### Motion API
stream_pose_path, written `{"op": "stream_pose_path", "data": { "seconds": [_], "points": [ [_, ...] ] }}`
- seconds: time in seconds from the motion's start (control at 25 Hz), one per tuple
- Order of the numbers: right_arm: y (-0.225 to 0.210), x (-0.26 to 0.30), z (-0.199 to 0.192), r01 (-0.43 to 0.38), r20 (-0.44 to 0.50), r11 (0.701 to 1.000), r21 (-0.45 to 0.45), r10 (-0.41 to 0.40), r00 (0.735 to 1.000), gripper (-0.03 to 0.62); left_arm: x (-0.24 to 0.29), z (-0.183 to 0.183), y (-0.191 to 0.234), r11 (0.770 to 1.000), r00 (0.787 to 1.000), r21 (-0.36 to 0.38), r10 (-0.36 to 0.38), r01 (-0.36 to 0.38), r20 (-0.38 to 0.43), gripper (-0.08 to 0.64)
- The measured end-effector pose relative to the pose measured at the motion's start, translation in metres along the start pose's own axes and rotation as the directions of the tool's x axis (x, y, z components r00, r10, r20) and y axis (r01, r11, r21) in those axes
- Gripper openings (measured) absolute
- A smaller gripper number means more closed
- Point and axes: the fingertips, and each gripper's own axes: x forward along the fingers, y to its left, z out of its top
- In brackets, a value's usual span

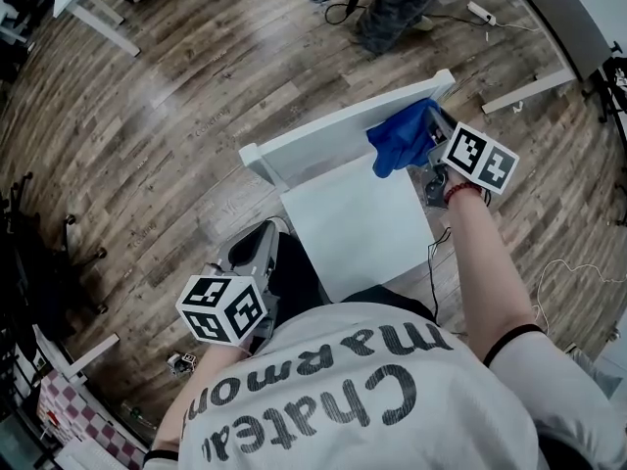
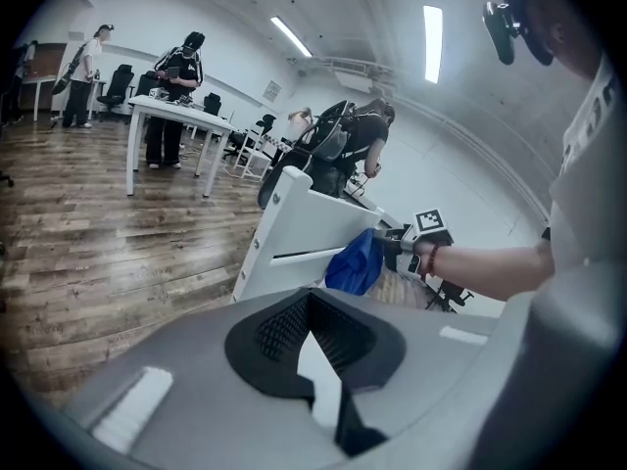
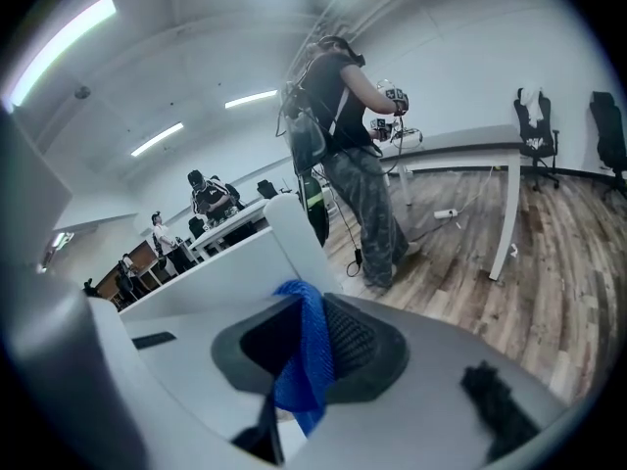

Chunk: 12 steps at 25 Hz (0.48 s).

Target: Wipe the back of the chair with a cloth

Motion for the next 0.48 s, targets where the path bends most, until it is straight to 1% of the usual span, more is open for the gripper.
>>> {"op": "stream_pose_path", "data": {
  "seconds": [0.04, 0.12, 0.2, 0.32, 0.48],
  "points": [
    [0.000, -0.002, -0.001, 0.013, 0.007, 1.000, -0.013, -0.013, 1.000, 0.074, 0.000, 0.000, 0.000, 1.000, 1.000, -0.001, 0.001, -0.001, -0.002, 0.006],
    [0.004, -0.006, -0.004, 0.036, 0.020, 0.997, -0.069, -0.035, 0.999, 0.070, 0.001, -0.001, 0.001, 1.000, 1.000, -0.007, 0.002, -0.002, -0.006, 0.006],
    [0.017, -0.007, -0.010, 0.022, 0.015, 0.990, -0.137, -0.020, 1.000, 0.067, 0.003, -0.001, 0.001, 1.000, 1.000, -0.016, -0.001, 0.000, -0.011, 0.006],
    [0.044, -0.004, -0.033, -0.044, -0.047, 0.979, -0.200, 0.035, 0.998, 0.067, 0.005, -0.002, -0.001, 1.000, 1.000, -0.023, -0.008, 0.007, -0.019, 0.006],
    [0.086, 0.001, -0.068, -0.147, -0.141, 0.957, -0.250, 0.115, 0.983, 0.067, 0.009, -0.004, -0.003, 1.000, 0.999, -0.024, -0.017, 0.016, -0.027, 0.006]
  ]
}}
